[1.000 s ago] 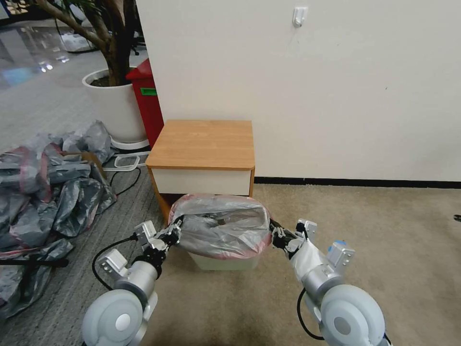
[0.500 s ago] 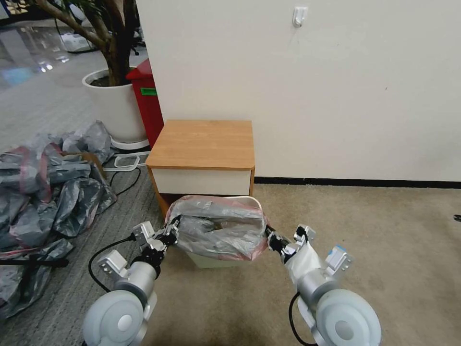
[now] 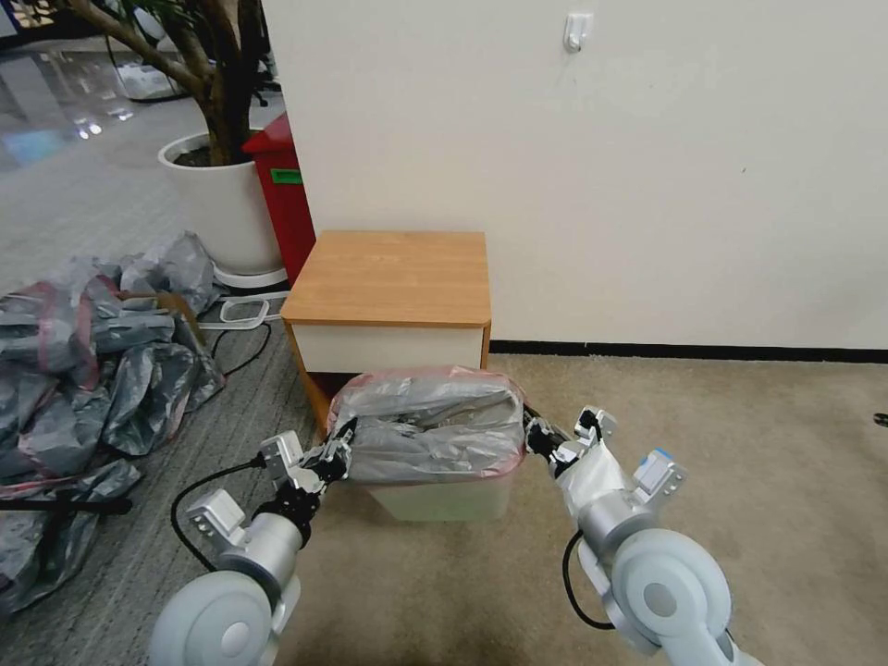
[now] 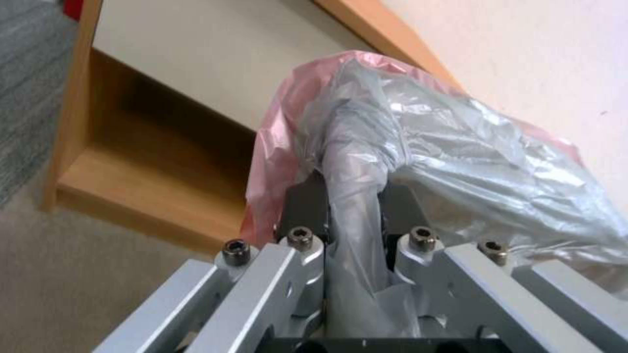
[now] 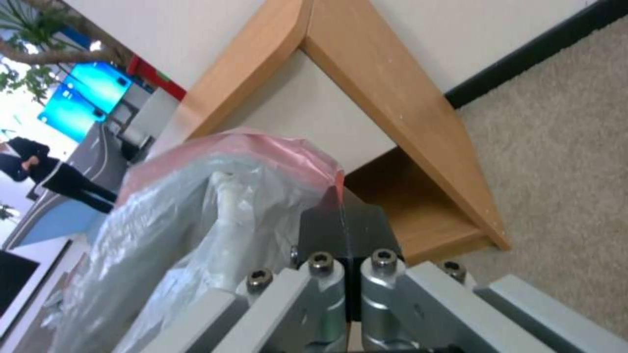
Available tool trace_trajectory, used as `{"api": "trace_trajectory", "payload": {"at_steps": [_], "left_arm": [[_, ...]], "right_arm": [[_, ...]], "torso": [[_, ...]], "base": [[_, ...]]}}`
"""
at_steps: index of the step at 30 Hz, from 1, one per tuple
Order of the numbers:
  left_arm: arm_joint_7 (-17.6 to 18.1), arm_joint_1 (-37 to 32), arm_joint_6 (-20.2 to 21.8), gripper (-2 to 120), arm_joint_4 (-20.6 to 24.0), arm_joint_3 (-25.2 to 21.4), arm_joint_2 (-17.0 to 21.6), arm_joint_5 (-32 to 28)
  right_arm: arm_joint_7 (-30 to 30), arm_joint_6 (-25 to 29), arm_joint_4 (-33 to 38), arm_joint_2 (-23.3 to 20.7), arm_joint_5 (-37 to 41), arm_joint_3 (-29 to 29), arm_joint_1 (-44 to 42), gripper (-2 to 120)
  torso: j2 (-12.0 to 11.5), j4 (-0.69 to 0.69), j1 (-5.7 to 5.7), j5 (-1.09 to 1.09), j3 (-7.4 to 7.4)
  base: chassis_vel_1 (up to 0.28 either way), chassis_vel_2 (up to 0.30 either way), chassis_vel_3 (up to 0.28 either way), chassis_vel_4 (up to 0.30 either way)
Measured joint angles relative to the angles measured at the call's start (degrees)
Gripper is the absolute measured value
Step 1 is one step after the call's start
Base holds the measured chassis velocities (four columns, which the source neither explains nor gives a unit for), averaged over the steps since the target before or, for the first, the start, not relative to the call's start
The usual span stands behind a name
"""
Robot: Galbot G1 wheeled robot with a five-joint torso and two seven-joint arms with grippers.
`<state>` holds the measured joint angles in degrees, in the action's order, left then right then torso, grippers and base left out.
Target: Pick up the garbage bag from the table and place it over the trash can.
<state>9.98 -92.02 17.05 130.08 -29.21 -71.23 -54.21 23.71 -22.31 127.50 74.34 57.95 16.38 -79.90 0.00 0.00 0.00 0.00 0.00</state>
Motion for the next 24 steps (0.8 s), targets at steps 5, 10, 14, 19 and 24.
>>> {"api": "trace_trajectory", "payload": {"at_steps": [5,10,14,19,24], "left_arm": [[-0.32,-0.01,-0.09,9,0.57,-0.41,-0.07,-1.72],[0.88,0.58,-0.15,9,0.58,-0.46,-0.28,-3.73],[1.53,0.95,-0.17,9,0.58,-0.72,-0.23,-5.76],[2.00,1.47,-0.11,9,0.59,-1.09,0.26,-8.34],[3.17,2.23,0.06,10,0.49,-1.27,0.63,-11.22]], "right_arm": [[-0.02,-1.91,0.51,-0.91,1.13,0.44,-0.83,0],[-0.02,-3.39,2.64,-2.04,4.06,1.13,-2.95,0],[0.03,-4.16,3.07,-2.41,6.48,1.44,-3.66,0],[-0.16,-5.05,2.12,-1.92,8.50,2.04,-3.64,0],[-2.86,-3.65,0.76,-1.26,6.13,1.70,-3.41,0]], "torso": [[0.00,0.00,0.00,0.00,0.00],[0.00,0.00,0.00,0.00,0.00],[0.00,0.00,0.00,-0.01,0.00],[0.00,-0.01,0.00,0.00,0.00],[0.00,-0.01,0.00,0.00,0.00]], "base": [[0.000,0.000,0.000,0.000],[0.000,0.000,0.000,0.000],[0.000,0.000,0.000,0.000],[0.000,0.000,0.000,0.000],[0.000,0.000,0.000,0.000]]}}
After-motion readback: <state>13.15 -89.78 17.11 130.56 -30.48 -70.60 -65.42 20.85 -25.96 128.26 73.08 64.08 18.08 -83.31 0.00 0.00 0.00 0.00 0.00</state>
